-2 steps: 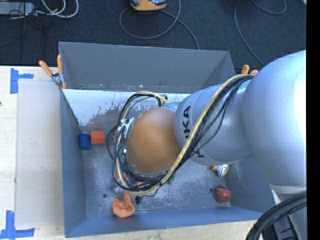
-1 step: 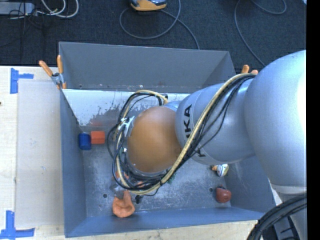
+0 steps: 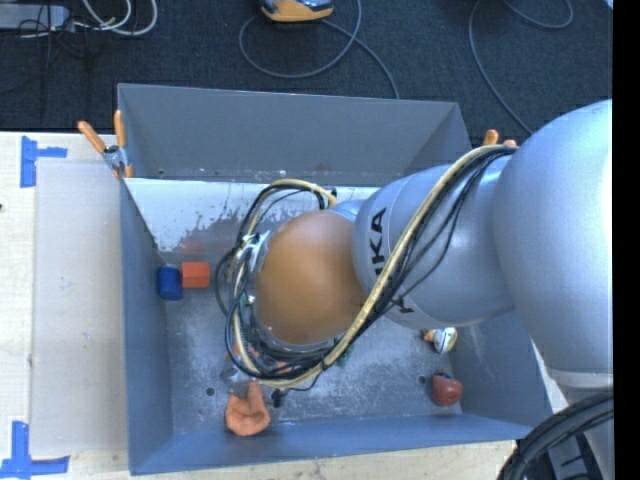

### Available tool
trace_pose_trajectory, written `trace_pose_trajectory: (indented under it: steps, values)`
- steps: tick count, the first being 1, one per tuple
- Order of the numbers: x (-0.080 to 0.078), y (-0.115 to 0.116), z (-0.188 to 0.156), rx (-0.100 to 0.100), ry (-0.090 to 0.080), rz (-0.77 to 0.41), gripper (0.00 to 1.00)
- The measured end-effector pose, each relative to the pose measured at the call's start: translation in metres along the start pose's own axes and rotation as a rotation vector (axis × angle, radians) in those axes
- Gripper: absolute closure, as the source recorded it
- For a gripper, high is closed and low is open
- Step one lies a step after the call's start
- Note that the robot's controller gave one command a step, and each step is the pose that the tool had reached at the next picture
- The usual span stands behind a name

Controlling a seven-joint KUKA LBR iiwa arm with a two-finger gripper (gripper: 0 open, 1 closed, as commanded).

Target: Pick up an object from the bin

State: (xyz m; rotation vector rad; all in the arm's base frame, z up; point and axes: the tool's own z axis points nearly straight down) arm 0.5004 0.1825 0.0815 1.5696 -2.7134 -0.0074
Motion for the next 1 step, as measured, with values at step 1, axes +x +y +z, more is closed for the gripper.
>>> trace_pose_trajectory:
  steps: [1]
  values:
    - [0.0014,0.0018,-0.0197,-0.005,0.005,0.001,1.00]
